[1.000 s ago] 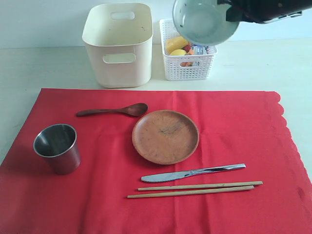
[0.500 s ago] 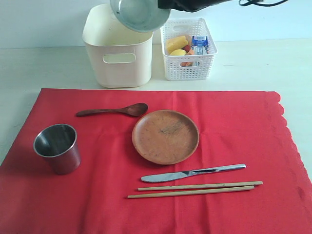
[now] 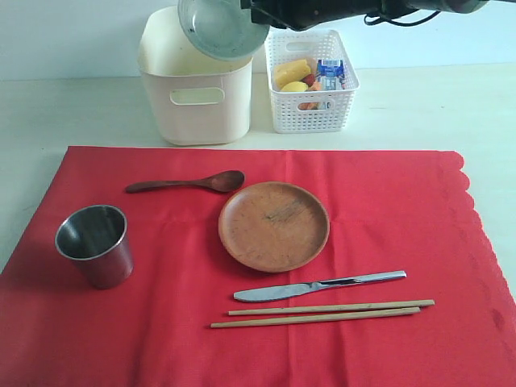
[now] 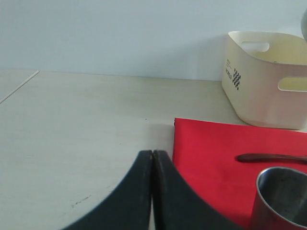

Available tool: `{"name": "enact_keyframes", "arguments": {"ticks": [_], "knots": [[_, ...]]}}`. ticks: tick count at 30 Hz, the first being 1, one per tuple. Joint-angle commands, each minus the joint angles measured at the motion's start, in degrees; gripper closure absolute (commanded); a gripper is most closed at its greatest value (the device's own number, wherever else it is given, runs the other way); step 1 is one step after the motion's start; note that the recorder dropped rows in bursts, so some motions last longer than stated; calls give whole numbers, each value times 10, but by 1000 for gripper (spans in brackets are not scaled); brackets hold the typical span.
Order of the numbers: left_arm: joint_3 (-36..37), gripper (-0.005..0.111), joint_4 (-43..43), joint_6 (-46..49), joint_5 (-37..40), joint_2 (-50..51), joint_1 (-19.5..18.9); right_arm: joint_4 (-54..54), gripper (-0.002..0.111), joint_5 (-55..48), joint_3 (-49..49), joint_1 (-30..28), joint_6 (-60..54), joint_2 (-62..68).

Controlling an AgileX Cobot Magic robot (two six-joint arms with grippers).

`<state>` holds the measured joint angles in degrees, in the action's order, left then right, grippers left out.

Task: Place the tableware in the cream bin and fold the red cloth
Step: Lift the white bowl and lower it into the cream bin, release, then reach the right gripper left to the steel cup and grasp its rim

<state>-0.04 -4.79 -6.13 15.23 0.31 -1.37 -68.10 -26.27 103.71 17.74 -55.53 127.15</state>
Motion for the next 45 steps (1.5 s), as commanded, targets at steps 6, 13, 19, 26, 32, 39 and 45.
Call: {"name": "enact_keyframes", "arguments": {"ticks": [6, 13, 19, 26, 32, 39, 45], "knots": [[0, 104, 3, -1, 0, -3, 4, -3, 102, 14, 7, 22, 1, -4], [0, 104, 3, -1, 0, -3, 4, -3, 64, 30, 7, 29, 3, -4], [0, 104, 3, -1, 0, -3, 4, 12, 53, -20, 7, 29, 16, -12], [0, 104, 3, -1, 0, -3, 4, 416, 53, -120, 7, 25, 224, -73], [0, 104, 3, -1, 0, -3, 4, 510, 57, -248, 7, -7, 273, -127], [0, 104, 3, -1, 0, -3, 4, 496, 57, -342, 7, -15, 266, -145], [0, 104, 3, -1, 0, -3, 4, 438, 57, -386, 7, -14, 229, -145]]}}
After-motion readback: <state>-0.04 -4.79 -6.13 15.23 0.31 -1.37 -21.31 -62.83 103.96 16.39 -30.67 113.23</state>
